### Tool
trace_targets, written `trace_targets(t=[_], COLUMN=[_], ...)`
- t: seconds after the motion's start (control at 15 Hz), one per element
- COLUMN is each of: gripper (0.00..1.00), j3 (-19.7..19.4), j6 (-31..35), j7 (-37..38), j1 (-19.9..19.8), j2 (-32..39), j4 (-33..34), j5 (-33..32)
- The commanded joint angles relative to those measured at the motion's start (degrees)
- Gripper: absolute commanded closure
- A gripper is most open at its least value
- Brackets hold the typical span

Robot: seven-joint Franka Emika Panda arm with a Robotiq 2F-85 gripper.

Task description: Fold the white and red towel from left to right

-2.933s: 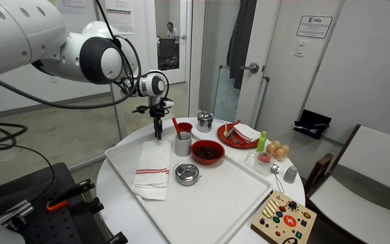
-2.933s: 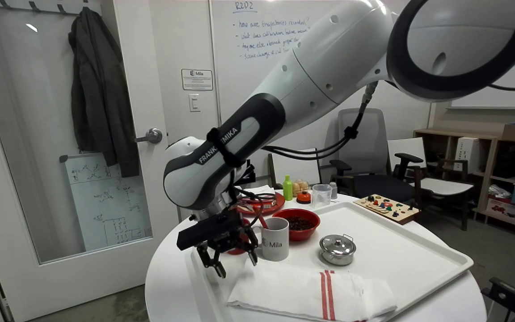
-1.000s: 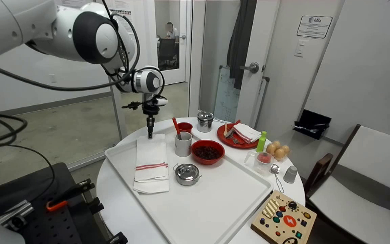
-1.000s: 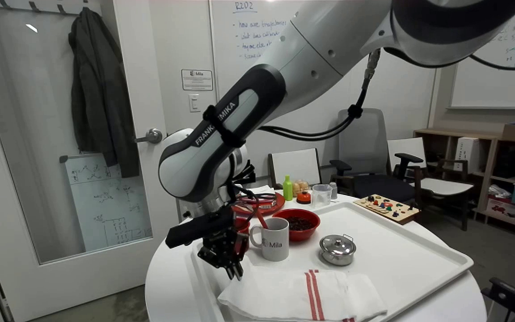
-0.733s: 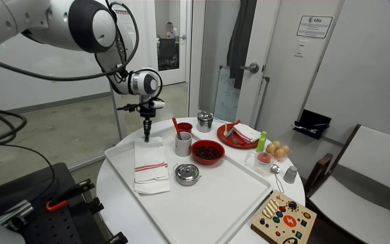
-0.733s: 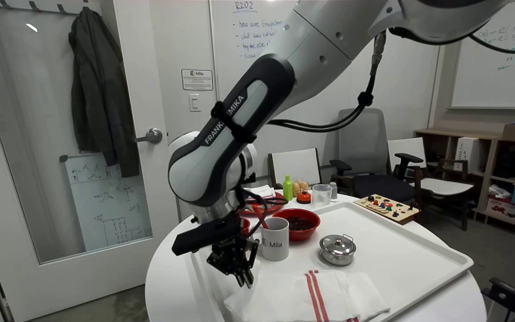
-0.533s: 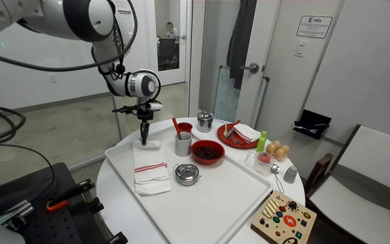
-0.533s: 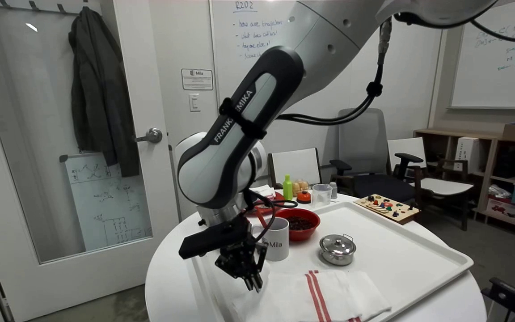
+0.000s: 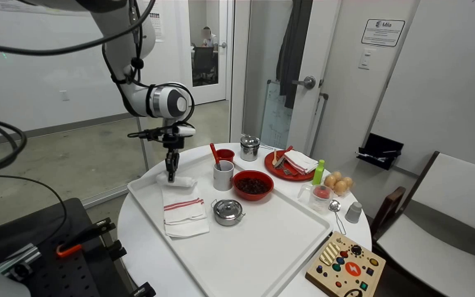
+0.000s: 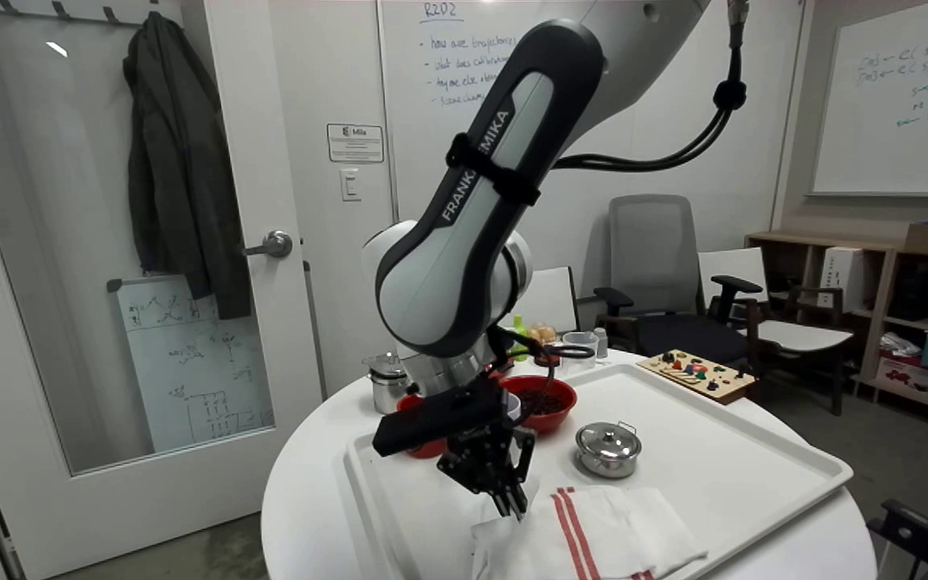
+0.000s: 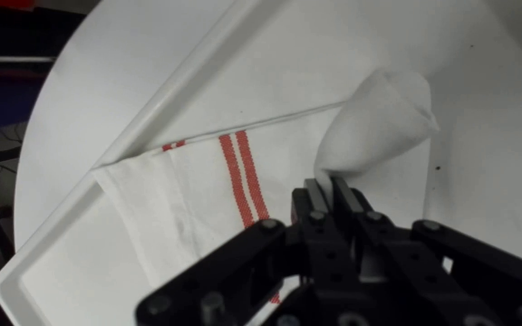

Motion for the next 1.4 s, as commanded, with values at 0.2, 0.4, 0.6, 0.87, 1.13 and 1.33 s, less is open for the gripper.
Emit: trace_targets(t=[0.2, 0.4, 0.6, 0.87, 1.13, 1.33], gripper=[0.9, 0.89, 0.9, 0.9, 0.9, 0.9], j3=[-0.3, -0.6, -1.3, -2.4, -4.1, -5.0], j6=[3.9, 6.0, 8.6, 11.4, 12.6, 14.1], j7=[-4.4, -7.0, -8.9, -11.2, -12.9, -14.5], j1=[-2.5, -3.6, -4.8, -6.0, -6.7, -7.7], j2=[-6.7, -7.3, -8.0, -9.0, -11.4, -13.1], j4=[-9.3, -11.3, -13.9, -17.3, -21.5, -24.7], j5=[-0.5, -0.5, -0.1, -0.1, -0.6, -0.6])
